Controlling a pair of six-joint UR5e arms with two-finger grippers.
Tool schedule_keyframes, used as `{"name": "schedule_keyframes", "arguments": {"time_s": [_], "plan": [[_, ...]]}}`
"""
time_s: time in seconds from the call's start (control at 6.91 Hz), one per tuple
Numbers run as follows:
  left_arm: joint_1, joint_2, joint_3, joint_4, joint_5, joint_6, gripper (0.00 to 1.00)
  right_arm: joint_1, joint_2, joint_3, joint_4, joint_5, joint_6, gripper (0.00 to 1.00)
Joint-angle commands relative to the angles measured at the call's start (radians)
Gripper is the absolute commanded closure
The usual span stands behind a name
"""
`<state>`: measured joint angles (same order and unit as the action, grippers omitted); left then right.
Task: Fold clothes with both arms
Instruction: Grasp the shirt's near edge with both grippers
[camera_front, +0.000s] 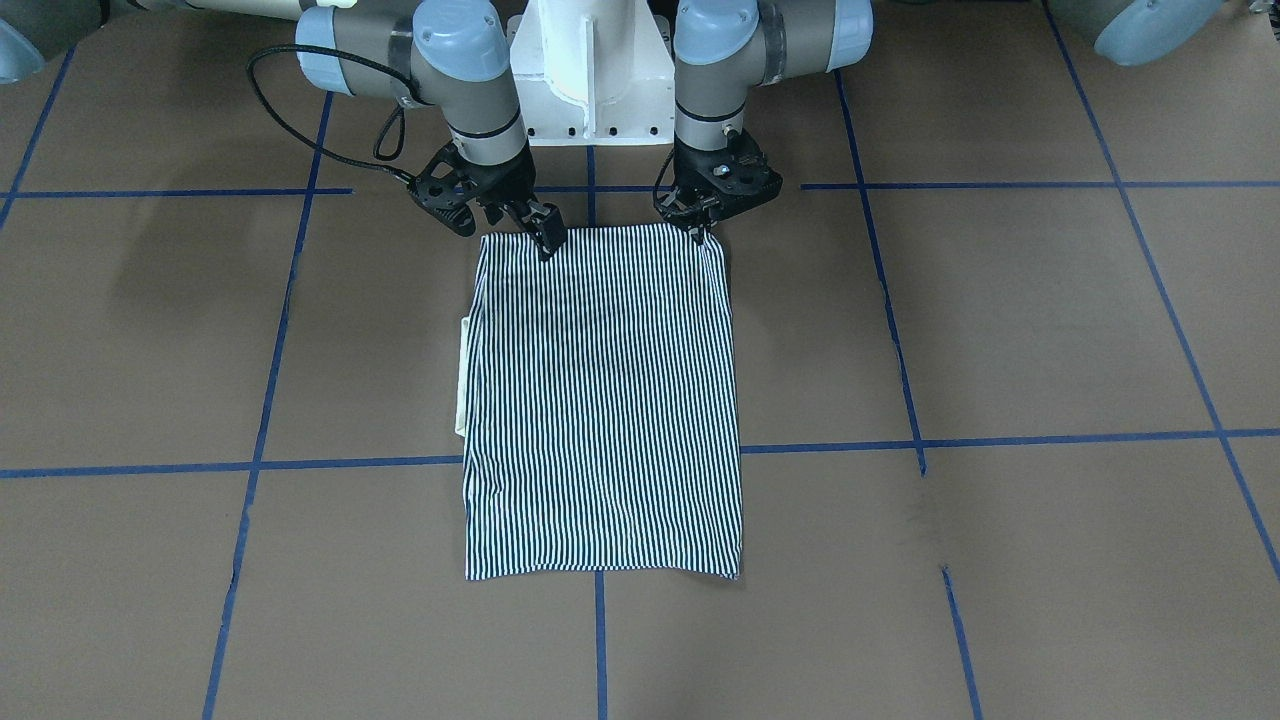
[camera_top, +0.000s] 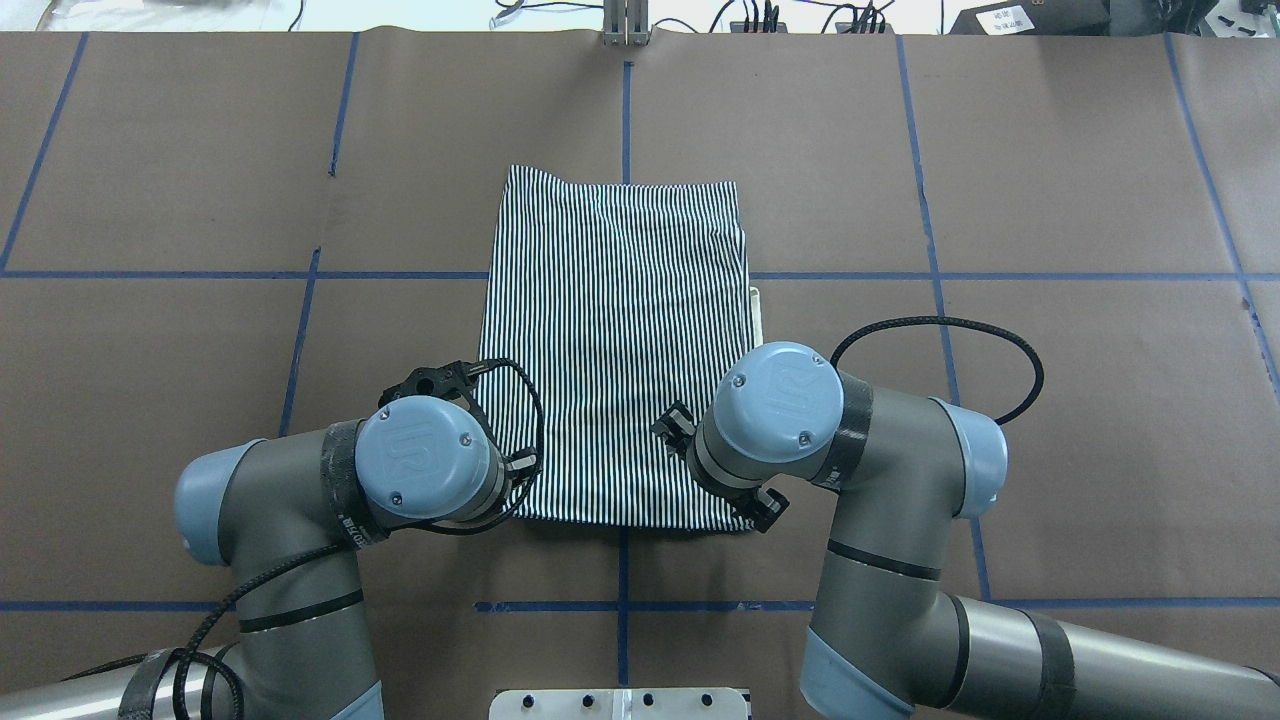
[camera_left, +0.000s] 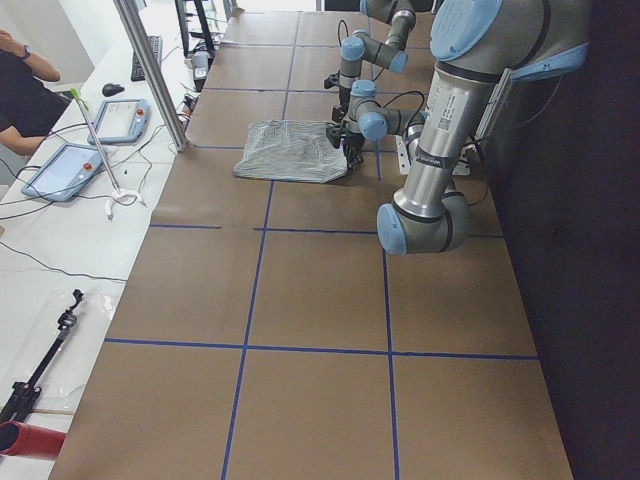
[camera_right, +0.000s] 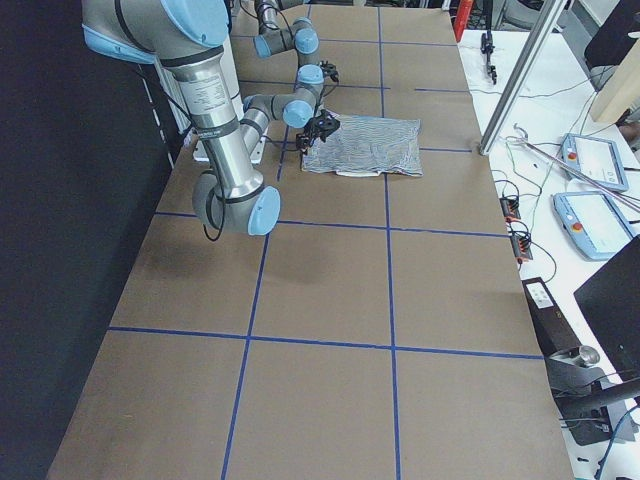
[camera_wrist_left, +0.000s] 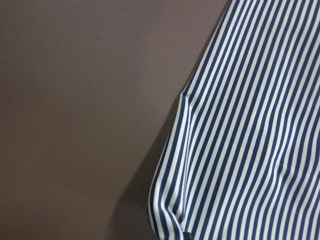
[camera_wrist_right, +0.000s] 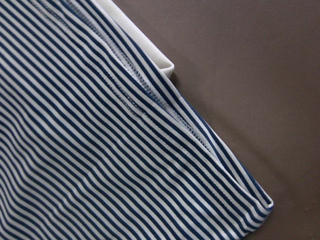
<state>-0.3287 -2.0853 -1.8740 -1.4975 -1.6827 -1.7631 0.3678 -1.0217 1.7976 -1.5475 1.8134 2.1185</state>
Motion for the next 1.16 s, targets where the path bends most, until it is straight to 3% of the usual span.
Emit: {"name": "schedule_keyframes", "arguments": {"time_s": [0.0, 1.01], "plan": [[0.0, -0.001, -0.007, -0.001, -0.002, -0.001, 1.0, -0.004, 0.061, -0.09, 0.003, -0.003, 0.102, 0.0], [-0.003, -0.001, -0.021, 0.0, -0.002, -0.001, 1.0, -0.036, 0.054, -0.115, -0.011, -0.003, 0.124, 0.0]]}}
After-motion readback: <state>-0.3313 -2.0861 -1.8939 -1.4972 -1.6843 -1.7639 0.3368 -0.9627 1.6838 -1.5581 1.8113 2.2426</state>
